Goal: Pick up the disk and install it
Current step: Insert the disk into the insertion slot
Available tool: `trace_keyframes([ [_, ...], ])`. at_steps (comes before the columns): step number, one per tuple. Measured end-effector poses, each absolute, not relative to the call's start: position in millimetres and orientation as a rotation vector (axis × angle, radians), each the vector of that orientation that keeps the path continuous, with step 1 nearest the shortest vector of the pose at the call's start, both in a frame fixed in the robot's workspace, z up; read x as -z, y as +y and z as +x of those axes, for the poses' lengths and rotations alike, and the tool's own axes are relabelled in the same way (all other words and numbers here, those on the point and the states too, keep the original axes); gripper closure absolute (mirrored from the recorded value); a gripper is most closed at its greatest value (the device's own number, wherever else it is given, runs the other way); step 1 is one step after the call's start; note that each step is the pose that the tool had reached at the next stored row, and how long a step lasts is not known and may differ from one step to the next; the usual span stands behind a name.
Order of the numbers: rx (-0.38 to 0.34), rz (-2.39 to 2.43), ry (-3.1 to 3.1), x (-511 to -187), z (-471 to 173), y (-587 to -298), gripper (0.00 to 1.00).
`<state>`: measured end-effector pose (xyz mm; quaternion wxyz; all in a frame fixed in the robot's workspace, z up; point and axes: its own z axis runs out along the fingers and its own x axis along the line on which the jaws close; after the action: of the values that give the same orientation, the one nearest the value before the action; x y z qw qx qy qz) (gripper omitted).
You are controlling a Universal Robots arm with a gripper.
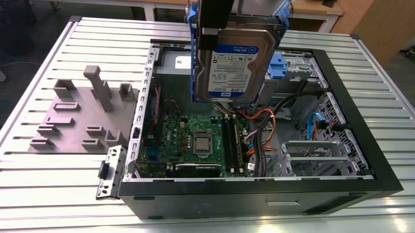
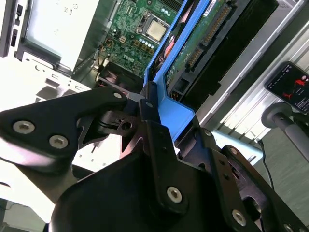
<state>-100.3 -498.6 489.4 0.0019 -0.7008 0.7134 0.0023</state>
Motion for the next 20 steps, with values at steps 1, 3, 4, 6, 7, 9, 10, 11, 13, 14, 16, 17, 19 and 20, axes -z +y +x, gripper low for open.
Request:
trace_keyframes([
  [1,-0.007,-2.199,2.239,-489,-100,-500,0.64],
  [3,-0.007,-2.199,2.238,-489,-98,-500,0.64],
  [4,-0.007,-2.199,2.238,-489,-96,-501,0.64],
  [6,-0.007,-2.199,2.239,-489,-91,-501,0.64],
  [7,-0.007,-2.199,2.239,-489,-88,-501,0.64],
  [9,-0.007,-2.199,2.239,-489,-82,-501,0.64],
  [10,-0.007,-2.199,2.239,-489,-80,-501,0.64],
  [11,-0.007,-2.199,2.238,-489,-80,-501,0.64],
  [13,-0.007,-2.199,2.239,-489,-80,-501,0.64],
  [14,-0.007,-2.199,2.239,-489,-80,-501,0.64],
  [16,-0.007,-2.199,2.239,-489,-80,-501,0.64],
  [17,-0.007,-2.199,2.239,-489,-80,-501,0.64],
  [19,-0.007,-2.199,2.239,-489,-80,-501,0.64],
  [20,-0.007,-2.199,2.239,-489,-80,-501,0.64],
])
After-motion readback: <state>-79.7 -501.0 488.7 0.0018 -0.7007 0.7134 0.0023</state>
